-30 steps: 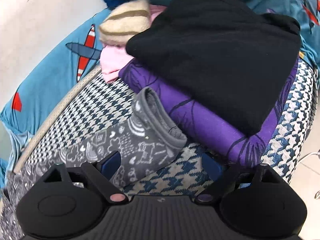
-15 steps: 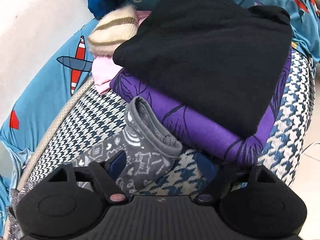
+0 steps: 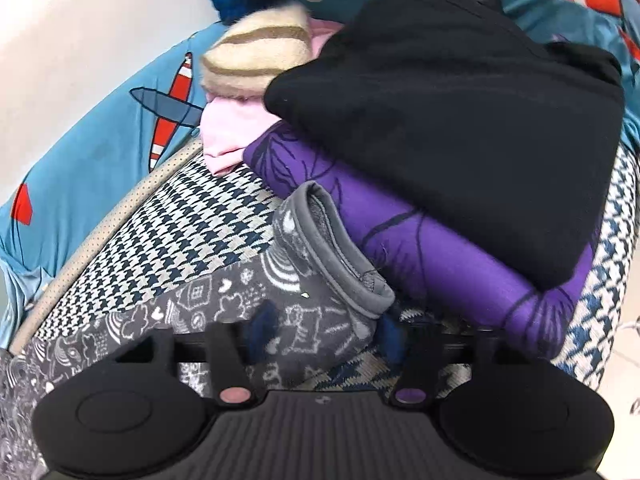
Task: Fold clothes
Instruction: 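Move the right gripper to the grey sleeve cuff beside the purple jacket, then close the right gripper on the grey sleeve cuff, then carry the sleeve cuff with the right gripper across the hoodie front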
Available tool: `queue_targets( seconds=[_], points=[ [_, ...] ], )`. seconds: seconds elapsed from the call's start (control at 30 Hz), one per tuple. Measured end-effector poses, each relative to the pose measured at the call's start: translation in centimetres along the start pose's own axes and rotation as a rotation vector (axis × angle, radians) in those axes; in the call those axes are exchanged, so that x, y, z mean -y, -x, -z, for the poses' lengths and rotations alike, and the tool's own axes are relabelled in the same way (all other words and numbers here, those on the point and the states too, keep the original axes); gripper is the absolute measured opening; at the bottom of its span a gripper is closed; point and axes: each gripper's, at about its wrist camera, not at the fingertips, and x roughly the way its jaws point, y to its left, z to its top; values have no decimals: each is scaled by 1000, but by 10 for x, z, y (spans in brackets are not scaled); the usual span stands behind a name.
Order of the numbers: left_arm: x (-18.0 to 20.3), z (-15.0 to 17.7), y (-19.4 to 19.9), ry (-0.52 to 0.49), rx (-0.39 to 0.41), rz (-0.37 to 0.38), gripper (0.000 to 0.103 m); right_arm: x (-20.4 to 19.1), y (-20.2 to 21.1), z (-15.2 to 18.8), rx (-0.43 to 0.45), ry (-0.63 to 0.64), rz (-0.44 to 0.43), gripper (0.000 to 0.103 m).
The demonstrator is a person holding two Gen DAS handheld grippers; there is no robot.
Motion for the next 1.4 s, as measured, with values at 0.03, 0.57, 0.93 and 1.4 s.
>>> queue_targets(
  seconds=[0.03, 0.57, 0.93, 1.4],
  points=[
    [0, 0, 0, 0, 3, -3, 103, 0, -1, 0, -4, 0, -7, 24],
    [1, 1, 0, -8, -2, -18, 103, -11, 14, -6, 53, -60, -177, 9],
    [1, 1, -2, 0, -20, -17, 103, -55, 22, 2, 57, -71, -334, 9],
    [-9, 0, 2, 17, -6, -21, 103, -124, 22, 24, 14, -15, -500, 9]
  ],
)
